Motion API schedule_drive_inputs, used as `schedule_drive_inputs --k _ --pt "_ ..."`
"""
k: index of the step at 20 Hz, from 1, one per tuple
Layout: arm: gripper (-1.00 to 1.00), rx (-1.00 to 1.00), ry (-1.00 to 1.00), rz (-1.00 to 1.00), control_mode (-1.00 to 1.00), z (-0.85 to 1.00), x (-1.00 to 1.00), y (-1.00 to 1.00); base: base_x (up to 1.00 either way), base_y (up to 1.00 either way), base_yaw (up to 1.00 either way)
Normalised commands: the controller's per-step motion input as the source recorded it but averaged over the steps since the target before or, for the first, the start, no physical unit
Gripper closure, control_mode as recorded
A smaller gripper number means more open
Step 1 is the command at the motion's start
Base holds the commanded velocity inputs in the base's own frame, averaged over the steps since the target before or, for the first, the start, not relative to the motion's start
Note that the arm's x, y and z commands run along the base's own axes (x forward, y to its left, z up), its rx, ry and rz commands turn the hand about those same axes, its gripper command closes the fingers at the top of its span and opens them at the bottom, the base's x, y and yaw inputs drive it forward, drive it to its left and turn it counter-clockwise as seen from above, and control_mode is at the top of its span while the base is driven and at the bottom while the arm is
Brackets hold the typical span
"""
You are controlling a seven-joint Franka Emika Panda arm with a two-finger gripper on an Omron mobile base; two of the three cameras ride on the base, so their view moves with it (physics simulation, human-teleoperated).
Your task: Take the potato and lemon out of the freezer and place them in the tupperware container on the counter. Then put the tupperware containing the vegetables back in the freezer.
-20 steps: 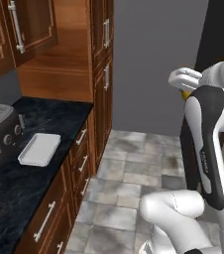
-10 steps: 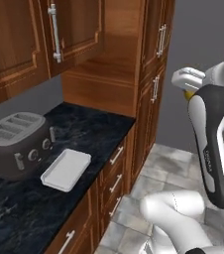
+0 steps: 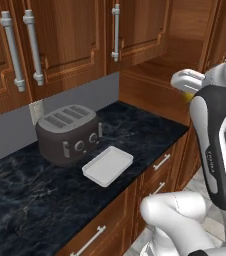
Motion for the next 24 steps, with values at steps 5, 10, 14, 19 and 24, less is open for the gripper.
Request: schedule_drive_inputs --k 5,10,14,19,24 --pt "1.0 0.0 0.17 0.42 -1.0 -0.72 0.9 0.32 0.0 0.0 0.0" --pt "1.0 -0.1 0.24 0.26 -1.0 -0.86 0.99 0.62 0.0 0.0 0.0" --pt "1.0 -0.16 0.31 0.17 -1.0 -1.0 0.94 0.57 0.0 0.0 0.0" --pt "1.0 -0.1 0.21 0.18 -1.0 -0.99 0.7 0.65 0.0 0.0 0.0" --pt "1.0 -0.04 0.16 0.17 -1.0 -0.9 0.57 0.55 0.0 0.0 0.0"
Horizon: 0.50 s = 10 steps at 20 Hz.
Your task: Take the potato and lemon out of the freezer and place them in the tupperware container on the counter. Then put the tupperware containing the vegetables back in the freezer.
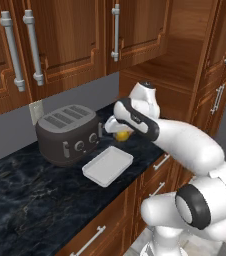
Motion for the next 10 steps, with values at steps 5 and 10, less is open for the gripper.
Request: schedule_drive_inputs --k 5,10 --pt "1.0 -0.06 0.12 0.14 -1.0 -0.95 0.42 0.47 0.0 0.0 0.0" --pt "1.0 -0.1 0.03 0.09 -1.0 -0.78 0.32 0.16 0.0 0.0 0.0"
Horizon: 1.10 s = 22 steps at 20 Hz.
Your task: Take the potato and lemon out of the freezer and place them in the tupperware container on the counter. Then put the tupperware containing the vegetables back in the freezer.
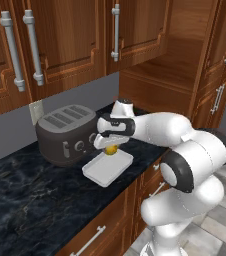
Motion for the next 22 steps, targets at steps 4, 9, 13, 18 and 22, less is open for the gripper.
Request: schedule_drive_inputs --k 4,9,13,18,22 --pt "1.0 -0.09 0.01 0.07 -1.0 -0.65 0.36 0.09 0.0 0.0 0.0" --pt "1.0 -0.07 0.01 0.06 -1.0 -0.6 0.09 0.02 0.0 0.0 0.0" --pt "1.0 -0.03 0.0 0.05 -1.0 -0.48 0.0 0.0 0.0 0.0 0.0" --pt "-1.0 -0.01 0.0 0.02 -1.0 -0.33 0.0 0.0 0.0 0.0 0.0" --pt "-1.0 0.0 -0.07 0.0 -1.0 0.06 -0.45 -0.13 0.0 0.0 0.0"
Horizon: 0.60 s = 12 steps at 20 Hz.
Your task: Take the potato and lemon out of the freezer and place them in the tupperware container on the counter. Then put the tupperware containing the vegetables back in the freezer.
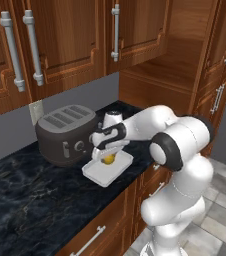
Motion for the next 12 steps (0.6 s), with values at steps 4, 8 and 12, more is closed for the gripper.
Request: schedule_drive_inputs --k 4,8,12 --pt "-1.0 0.0 -0.11 -0.05 -1.0 0.3 -0.55 -0.28 0.0 0.0 0.0" --pt "-1.0 0.0 -0.19 -0.1 -1.0 0.67 -0.59 -0.35 0.0 0.0 0.0" --pt "-1.0 0.03 -0.24 -0.08 -1.0 0.74 -0.71 -0.3 0.0 0.0 0.0"
